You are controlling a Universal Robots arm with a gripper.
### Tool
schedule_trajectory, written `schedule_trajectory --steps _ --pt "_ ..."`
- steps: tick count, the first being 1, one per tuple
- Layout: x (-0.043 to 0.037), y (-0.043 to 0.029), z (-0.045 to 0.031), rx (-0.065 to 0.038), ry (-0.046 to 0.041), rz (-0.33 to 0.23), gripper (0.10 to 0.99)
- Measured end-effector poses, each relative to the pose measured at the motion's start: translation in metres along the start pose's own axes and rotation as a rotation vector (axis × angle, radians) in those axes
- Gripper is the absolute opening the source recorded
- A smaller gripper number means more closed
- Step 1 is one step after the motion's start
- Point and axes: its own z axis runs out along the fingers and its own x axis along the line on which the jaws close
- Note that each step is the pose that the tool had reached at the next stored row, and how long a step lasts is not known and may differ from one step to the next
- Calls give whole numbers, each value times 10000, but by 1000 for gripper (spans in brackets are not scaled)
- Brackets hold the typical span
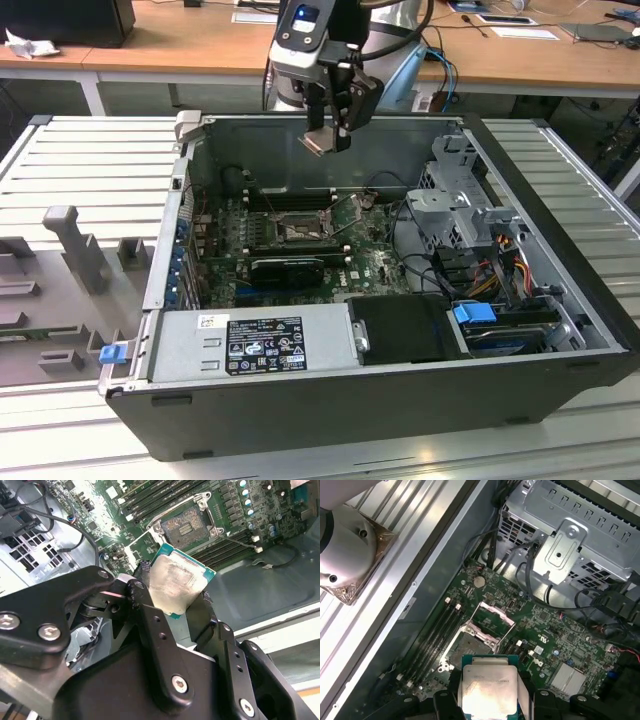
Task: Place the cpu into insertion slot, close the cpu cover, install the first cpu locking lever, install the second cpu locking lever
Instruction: 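Place the cpu into insertion slot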
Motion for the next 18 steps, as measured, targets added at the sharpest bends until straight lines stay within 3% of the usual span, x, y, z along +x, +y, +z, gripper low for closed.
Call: schedule_trajectory --steps 18 --pt "0 0 0 -27 -113 1258 529"
